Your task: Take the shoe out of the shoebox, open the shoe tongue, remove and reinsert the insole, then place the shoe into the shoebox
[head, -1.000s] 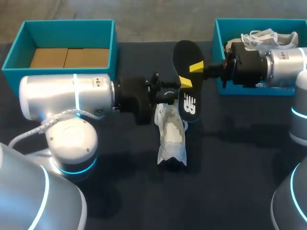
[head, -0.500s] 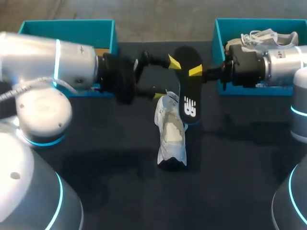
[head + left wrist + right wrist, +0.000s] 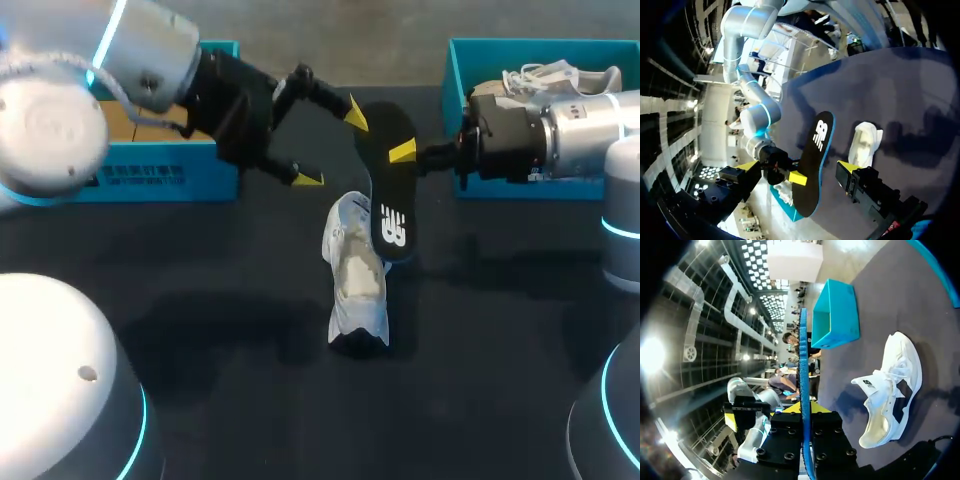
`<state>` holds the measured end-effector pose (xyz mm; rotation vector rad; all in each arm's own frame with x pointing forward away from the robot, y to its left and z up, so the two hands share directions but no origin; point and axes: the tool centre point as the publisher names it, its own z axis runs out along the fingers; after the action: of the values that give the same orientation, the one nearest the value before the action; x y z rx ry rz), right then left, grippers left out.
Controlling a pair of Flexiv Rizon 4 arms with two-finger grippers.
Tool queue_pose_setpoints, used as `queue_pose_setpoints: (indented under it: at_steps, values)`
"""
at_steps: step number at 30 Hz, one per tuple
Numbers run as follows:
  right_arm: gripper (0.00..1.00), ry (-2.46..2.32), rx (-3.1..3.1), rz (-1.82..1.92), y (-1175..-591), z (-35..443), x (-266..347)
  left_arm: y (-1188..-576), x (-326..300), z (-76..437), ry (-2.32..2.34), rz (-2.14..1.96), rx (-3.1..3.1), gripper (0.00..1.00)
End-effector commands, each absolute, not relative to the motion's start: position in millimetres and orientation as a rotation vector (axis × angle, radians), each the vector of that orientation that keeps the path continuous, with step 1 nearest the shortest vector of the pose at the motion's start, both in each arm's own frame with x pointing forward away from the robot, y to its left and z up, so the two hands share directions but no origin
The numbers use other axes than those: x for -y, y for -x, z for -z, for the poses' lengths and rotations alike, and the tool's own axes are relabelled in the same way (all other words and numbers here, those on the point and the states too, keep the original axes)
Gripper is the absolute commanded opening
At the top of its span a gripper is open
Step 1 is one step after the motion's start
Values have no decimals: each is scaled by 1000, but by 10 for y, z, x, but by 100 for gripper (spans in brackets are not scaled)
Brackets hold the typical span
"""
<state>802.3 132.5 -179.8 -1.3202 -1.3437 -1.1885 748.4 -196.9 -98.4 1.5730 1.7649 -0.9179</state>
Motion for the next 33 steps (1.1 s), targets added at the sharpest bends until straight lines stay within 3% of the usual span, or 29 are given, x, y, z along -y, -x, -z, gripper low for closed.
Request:
queue_pose_setpoints:
  at_steps: [1,33]
  values:
    - [0,1320,1347,1178,-8011,1834,-1346,-7602,1892,851,-1943,664,-1992,100]
    - [0,1294,1373,1137,-7943,1945,-1442,-7825,2041,574,-2323,200,-2177,100]
